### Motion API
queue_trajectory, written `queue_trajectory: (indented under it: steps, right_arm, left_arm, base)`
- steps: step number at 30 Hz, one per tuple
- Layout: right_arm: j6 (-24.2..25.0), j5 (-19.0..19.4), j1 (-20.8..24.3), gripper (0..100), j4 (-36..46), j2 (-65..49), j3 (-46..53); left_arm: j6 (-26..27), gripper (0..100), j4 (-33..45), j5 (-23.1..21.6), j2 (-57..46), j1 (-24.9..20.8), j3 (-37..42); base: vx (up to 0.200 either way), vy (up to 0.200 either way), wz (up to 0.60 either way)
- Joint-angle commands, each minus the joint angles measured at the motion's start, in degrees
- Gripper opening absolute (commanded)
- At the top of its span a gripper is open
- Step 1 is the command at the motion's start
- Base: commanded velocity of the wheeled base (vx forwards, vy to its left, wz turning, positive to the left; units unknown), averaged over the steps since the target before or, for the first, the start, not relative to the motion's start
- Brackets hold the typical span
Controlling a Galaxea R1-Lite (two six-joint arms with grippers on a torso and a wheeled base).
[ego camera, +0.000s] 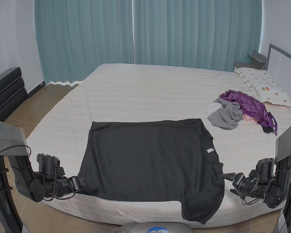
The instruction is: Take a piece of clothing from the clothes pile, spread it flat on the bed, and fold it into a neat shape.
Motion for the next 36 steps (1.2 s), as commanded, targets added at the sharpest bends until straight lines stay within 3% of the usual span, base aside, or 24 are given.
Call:
queue_trajectory:
  steps: [1, 8, 18, 19, 36]
  right_arm:
    - [0.02, 0.04, 0.02, 100, -0.85, 0.49, 1.01]
    - [0.02, 0.04, 0.02, 100, -0.85, 0.49, 1.01]
    - [0.02, 0.04, 0.02, 100, -0.85, 0.49, 1.01]
    - [0.02, 0.04, 0.02, 100, -0.93, 0.49, 1.01]
    - [0.02, -0.05, 0.02, 100, -0.85, 0.40, 1.01]
  left_arm:
    - [2.69, 100, 0.05, 0.41, 3.22, 0.62, 0.44]
    - [6.21, 100, -0.48, 1.28, 4.18, 1.15, 0.62]
    - [11.04, 100, -9.62, 7.17, 10.42, 1.68, 2.46]
    - [10.96, 0, -10.85, 7.26, 10.77, 1.68, 2.81]
    - [10.60, 0, -12.43, 7.17, 9.81, 1.76, 5.01]
  base:
    - [0.000, 0.000, 0.00]
    - [0.000, 0.000, 0.00]
    - [0.000, 0.000, 0.00]
    - [0.000, 0.000, 0.00]
    - [0.000, 0.000, 0.00]
